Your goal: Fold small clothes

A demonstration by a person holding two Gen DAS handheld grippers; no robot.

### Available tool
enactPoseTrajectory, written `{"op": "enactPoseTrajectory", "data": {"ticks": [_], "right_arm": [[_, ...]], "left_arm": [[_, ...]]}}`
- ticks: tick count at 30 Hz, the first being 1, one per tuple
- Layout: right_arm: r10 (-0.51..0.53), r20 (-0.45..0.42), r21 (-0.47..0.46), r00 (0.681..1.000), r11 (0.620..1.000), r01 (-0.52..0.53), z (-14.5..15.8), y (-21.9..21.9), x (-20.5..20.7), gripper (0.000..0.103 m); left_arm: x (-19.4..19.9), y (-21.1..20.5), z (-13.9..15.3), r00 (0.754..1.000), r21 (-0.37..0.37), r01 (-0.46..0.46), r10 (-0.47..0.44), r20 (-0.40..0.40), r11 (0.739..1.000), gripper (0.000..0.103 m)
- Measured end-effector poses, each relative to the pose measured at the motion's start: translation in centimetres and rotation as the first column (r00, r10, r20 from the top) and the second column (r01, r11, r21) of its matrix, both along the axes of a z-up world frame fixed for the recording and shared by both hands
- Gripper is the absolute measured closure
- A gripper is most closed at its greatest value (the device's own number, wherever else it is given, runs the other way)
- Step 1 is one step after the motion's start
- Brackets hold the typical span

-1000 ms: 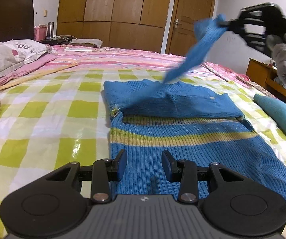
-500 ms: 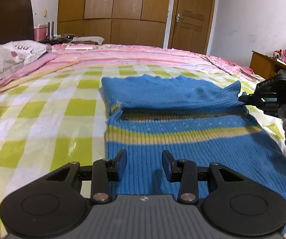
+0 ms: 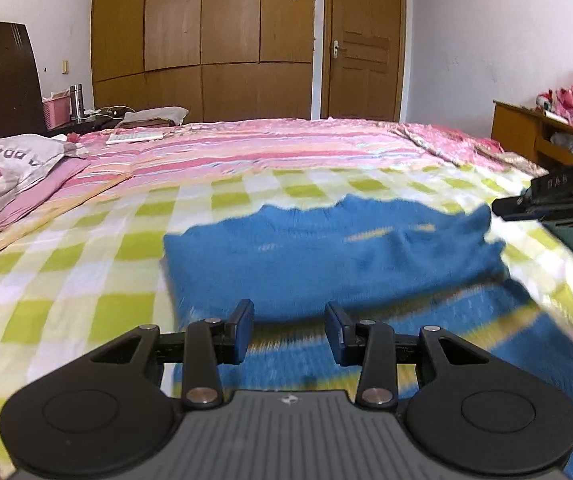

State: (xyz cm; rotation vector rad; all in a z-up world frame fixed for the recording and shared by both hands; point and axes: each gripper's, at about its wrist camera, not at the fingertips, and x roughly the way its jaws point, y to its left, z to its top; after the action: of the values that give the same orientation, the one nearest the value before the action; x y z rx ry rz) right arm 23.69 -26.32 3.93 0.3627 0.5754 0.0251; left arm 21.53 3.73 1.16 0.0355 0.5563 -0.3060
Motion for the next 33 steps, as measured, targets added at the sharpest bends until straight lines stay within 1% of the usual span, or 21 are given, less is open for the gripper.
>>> {"op": "enactPoseTrajectory", "data": {"ticks": [2, 3, 4, 6, 7, 8, 10, 13, 15, 16, 17, 18, 19, 21, 23, 24, 25, 27, 30, 33], "right_arm": [[0.086, -0.011, -0.049, 0.996, 0.995, -0.086, -0.1, 1.2, 1.6, 0.089], [0.102, -0.031, -0.083, 0.994, 0.991, -0.105, -0.5, 1.6, 2.2, 0.089], [0.09, -0.063, -0.136, 0.994, 0.986, -0.098, -1.0, 2.0, 2.6, 0.089], [0.066, -0.13, -0.202, 0.989, 0.975, -0.091, -2.1, 1.9, 3.0, 0.089], [0.061, -0.161, -0.22, 0.985, 0.971, -0.096, -2.7, 1.7, 2.9, 0.09], [0.064, -0.173, -0.229, 0.983, 0.968, -0.104, -2.9, 1.4, 2.6, 0.09], [0.08, -0.17, -0.245, 0.982, 0.962, -0.121, -2.5, 1.0, 2.0, 0.088], [0.121, -0.119, -0.236, 0.985, 0.961, -0.147, -0.7, 0.7, 1.7, 0.087], [0.153, -0.09, -0.233, 0.984, 0.958, -0.17, 0.5, 1.0, 2.4, 0.087], [0.175, -0.083, -0.252, 0.981, 0.949, -0.191, 1.0, 1.4, 3.1, 0.085], [0.194, -0.085, -0.281, 0.977, 0.936, -0.21, 1.2, 1.8, 4.0, 0.083], [0.234, -0.112, -0.316, 0.966, 0.913, -0.258, 1.1, 2.5, 5.0, 0.079], [0.274, -0.155, -0.343, 0.949, 0.886, -0.312, 0.8, 3.0, 5.9, 0.076], [0.297, -0.207, -0.389, 0.932, 0.849, -0.357, -0.2, 3.6, 7.0, 0.076], [0.329, -0.284, -0.408, 0.901, 0.809, -0.424, -1.1, 3.9, 7.6, 0.076], [0.343, -0.306, -0.414, 0.888, 0.792, -0.449, -1.6, 3.9, 7.7, 0.075], [0.361, -0.32, -0.417, 0.876, 0.776, -0.473, -1.9, 3.9, 7.8, 0.074], [0.384, -0.326, -0.433, 0.864, 0.752, -0.497, -2.1, 4.0, 7.5, 0.073], [0.411, -0.34, -0.431, 0.846, 0.731, -0.528, -2.1, 4.2, 7.9, 0.072], [0.422, -0.36, -0.459, 0.832, 0.696, -0.552, -2.5, 4.9, 8.7, 0.069]], "left_arm": [[1.3, -0.5, -0.1, 1.0, -0.002, -0.004, 0.004, 0.001, 1.0, 0.059], [2.0, -0.7, -0.3, 1.0, 0.002, -0.01, 0.01, -0.004, 1.0, 0.059], [2.7, -0.8, -0.7, 1.0, 0.009, -0.02, 0.02, -0.016, 1.0, 0.059], [3.5, -0.8, -1.5, 0.998, 0.035, -0.032, 0.034, -0.05, 0.999, 0.058], [3.9, -0.8, -2.1, 0.996, 0.054, -0.036, 0.04, -0.075, 0.998, 0.058], [4.1, -0.7, -2.6, 0.995, 0.061, -0.033, 0.038, -0.087, 0.998, 0.057], [3.6, -0.7, -2.9, 0.997, 0.076, -0.014, 0.019, -0.072, 0.997, 0.055], [3.1, -1.2, -3.0, 0.998, 0.123, 0.002, 0.006, -0.062, 0.992, 0.053], [2.9, -1.4, -2.9, 0.998, 0.129, 0.006, 0.002, -0.064, 0.992, 0.053], [2.8, -1.4, -2.9, 0.998, 0.128, 0.004, 0.004, -0.064, 0.992, 0.053], [2.8, -1.4, -2.9, 0.998, 0.125, 0.002, 0.007, -0.066, 0.992, 0.053], [2.7, -1.3, -2.8, 0.998, 0.119, -0.002, 0.01, -0.068, 0.993, 0.053], [2.6, -1.2, -2.7, 0.997, 0.115, -0.005, 0.013, -0.07, 0.993, 0.053], [2.5, -1.0, -2.5, 0.997, 0.107, -0.007, 0.014, -0.07, 0.994, 0.053], [2.3, -0.8, -2.5, 0.998, 0.103, -0.002, 0.009, -0.07, 0.995, 0.053], [2.2, -0.8, -2.6, 0.998, 0.1, 0.001, 0.006, -0.07, 0.995, 0.053], [2.1, -0.7, -2.7, 0.997, 0.099, 0.003, 0.004, -0.071, 0.995, 0.053], [2.1, -0.7, -2.8, 0.997, 0.097, 0.005, 0.002, -0.072, 0.995, 0.053], [2.2, -0.7, -2.8, 0.998, 0.088, 0.001, 0.005, -0.07, 0.996, 0.053], [2.3, -0.7, -2.7, 0.998, 0.085, -0.003, 0.008, -0.064, 0.996, 0.053]]}}
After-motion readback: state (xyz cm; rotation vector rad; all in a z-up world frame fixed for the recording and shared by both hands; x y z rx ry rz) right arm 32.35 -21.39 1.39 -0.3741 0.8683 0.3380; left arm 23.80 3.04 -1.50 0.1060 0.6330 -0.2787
